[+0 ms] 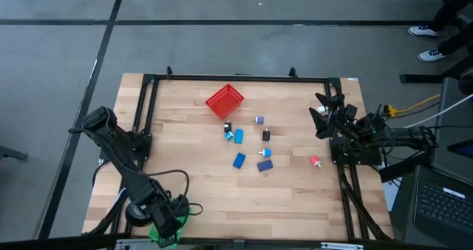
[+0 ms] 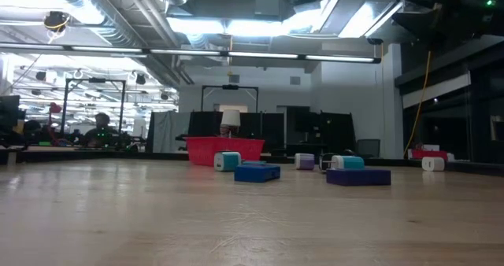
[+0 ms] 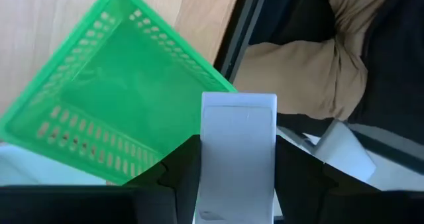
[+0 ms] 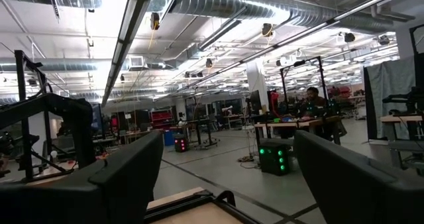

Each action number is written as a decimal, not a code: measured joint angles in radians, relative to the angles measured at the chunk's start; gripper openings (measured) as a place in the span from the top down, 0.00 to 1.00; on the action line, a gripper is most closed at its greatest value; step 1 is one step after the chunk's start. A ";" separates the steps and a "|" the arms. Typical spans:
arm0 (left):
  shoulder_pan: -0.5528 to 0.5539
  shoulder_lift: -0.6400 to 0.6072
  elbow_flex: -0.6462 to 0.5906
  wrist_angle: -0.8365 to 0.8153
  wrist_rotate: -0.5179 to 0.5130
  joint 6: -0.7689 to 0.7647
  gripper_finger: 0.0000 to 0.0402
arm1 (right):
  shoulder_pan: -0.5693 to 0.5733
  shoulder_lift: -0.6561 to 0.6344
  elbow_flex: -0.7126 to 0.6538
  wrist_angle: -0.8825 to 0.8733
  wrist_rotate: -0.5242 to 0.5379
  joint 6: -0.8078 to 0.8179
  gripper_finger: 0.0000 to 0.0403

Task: Pick & Place Office items
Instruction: Put the white digital clock into the green bin, then adjust the green bin

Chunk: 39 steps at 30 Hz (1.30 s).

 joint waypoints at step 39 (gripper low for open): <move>0.162 0.000 0.077 -0.290 -0.258 0.569 0.62 | 0.000 0.000 0.000 -0.042 -0.002 0.054 0.14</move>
